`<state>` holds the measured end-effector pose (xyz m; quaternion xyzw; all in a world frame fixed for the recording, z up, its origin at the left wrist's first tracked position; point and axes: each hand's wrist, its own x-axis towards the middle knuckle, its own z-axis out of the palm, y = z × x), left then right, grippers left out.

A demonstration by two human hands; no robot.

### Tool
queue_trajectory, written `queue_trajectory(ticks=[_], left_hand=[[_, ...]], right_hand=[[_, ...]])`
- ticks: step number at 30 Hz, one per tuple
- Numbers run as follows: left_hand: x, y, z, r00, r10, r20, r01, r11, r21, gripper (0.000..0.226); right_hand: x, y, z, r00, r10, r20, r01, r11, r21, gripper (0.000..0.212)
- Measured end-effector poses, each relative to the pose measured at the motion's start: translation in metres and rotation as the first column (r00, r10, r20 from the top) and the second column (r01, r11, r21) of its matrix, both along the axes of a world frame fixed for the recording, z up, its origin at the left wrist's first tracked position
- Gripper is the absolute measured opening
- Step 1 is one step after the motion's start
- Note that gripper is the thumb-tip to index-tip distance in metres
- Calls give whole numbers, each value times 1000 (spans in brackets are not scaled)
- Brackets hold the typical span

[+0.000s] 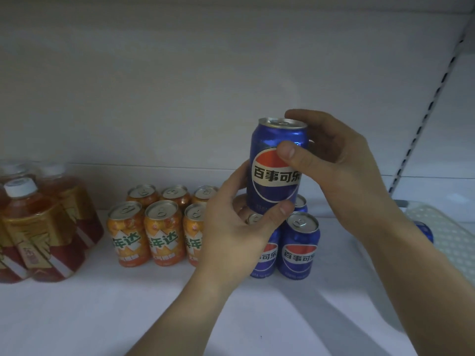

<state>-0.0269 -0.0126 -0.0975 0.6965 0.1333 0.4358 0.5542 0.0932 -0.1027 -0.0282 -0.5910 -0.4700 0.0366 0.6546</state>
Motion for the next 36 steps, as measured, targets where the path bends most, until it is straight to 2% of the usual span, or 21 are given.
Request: queue_trajectory(ticks=[4, 6, 10, 13, 15, 17, 21, 27, 30, 36], left_hand=[[2, -12, 0, 993, 113, -31, -109, 987, 121, 66], [7, -18, -1, 990, 135, -47, -128, 983, 130, 64], [24, -22, 0, 988, 105, -113, -89, 986, 139, 66], [35, -15, 2, 972, 72, -222, -27, 979, 200, 75], [36, -11, -1, 942, 114, -315, -23, 960, 279, 79], [35, -8, -6, 918, 183, -353, -52, 935, 351, 74], [34, -4, -13, 915, 223, -336, -62, 901, 429, 57], [40, 2, -23, 898, 261, -355, 2, 803, 597, 33], [40, 1, -25, 872, 264, -413, 57, 783, 619, 29], [40, 1, -28, 851, 286, -440, 84, 753, 653, 25]], right_hand=[[7, -12, 8, 993, 5, 116, 9, 993, -118, 69], [11, -17, 12, 982, -13, 189, 45, 985, -168, 69], [26, -23, 17, 960, -94, 262, 151, 966, -208, 60], [41, -24, 14, 947, -164, 276, 225, 952, -206, 67], [51, -25, 9, 938, -202, 280, 266, 941, -211, 70], [62, -26, 6, 933, -241, 267, 303, 927, -220, 70], [78, -25, -6, 934, -262, 241, 322, 911, -257, 68], [98, -24, -23, 910, -280, 307, 382, 852, -357, 72], [104, -27, -25, 891, -281, 357, 419, 812, -406, 75], [103, -19, -41, 880, -211, 425, 431, 730, -530, 79]])
